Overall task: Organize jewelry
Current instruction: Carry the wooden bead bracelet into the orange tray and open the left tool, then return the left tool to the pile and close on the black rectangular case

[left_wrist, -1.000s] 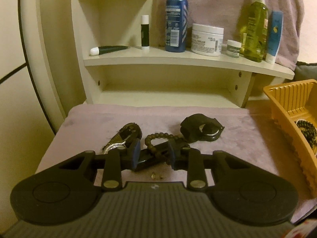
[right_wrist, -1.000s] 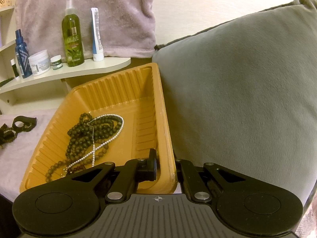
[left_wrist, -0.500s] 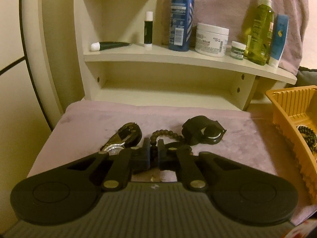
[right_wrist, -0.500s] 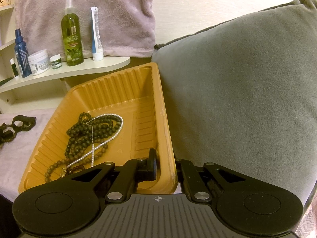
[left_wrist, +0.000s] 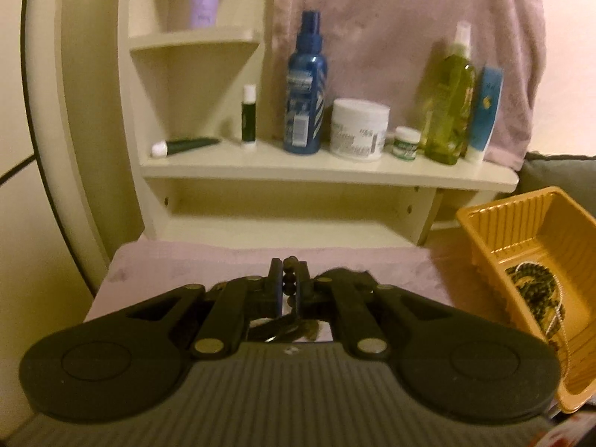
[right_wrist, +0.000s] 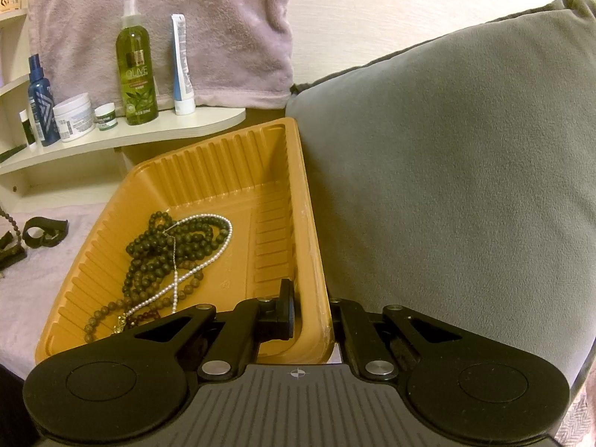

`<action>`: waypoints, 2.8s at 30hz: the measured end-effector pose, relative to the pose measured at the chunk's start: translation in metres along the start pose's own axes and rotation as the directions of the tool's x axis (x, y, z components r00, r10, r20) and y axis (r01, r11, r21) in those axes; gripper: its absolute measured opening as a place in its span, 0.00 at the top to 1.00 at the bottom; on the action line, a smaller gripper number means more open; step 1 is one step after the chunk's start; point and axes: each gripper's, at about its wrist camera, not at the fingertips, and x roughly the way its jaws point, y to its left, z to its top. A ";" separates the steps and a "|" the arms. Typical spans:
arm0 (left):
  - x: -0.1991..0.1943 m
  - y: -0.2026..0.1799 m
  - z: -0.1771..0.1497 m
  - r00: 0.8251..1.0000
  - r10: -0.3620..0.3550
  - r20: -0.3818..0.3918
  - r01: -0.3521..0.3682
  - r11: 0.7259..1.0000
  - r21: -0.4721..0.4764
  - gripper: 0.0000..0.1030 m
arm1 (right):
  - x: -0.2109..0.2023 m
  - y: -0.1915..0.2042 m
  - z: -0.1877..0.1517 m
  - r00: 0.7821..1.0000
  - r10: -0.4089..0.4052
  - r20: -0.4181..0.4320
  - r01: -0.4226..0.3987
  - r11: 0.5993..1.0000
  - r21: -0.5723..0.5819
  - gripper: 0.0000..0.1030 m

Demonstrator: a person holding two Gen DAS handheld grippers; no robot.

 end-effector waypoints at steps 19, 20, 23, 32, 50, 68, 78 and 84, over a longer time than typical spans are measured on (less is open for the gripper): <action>-0.023 -0.066 0.014 0.982 -0.190 0.007 0.189 0.979 0.069 0.95 | -0.002 -0.001 0.001 1.000 0.007 0.005 -0.007 1.000 0.008 0.95; -0.024 -0.074 0.014 0.977 -0.212 0.003 0.212 0.975 0.074 0.95 | -0.002 -0.001 0.000 1.000 0.007 0.005 -0.007 1.000 0.008 0.95; -0.028 -0.097 0.012 0.961 -0.276 -0.009 0.276 0.957 0.085 0.95 | -0.002 -0.001 0.001 1.000 0.007 0.006 -0.007 1.000 0.009 0.95; -0.039 -0.155 0.003 0.900 -0.432 -0.051 0.435 0.891 0.130 0.95 | -0.003 -0.001 0.001 1.000 0.010 0.008 -0.010 1.000 0.016 0.95; -0.030 -0.178 -0.024 0.874 -0.467 -0.133 0.483 0.862 0.150 0.78 | -0.004 -0.001 0.001 1.000 0.013 0.011 -0.014 1.000 0.022 0.95; -0.033 -0.078 -0.031 0.982 -0.176 -0.066 0.183 0.974 0.134 0.78 | -0.005 0.000 0.001 1.000 0.011 0.011 -0.011 1.000 0.017 0.95; -0.030 -0.014 -0.041 0.998 0.012 -0.060 -0.004 0.992 0.127 0.77 | -0.005 0.001 0.001 1.000 0.008 0.009 -0.008 1.000 0.008 0.95; -0.022 0.009 -0.044 0.994 0.079 -0.077 -0.068 0.989 0.133 0.73 | -0.004 0.001 0.001 1.000 0.007 0.008 -0.007 1.000 0.004 0.95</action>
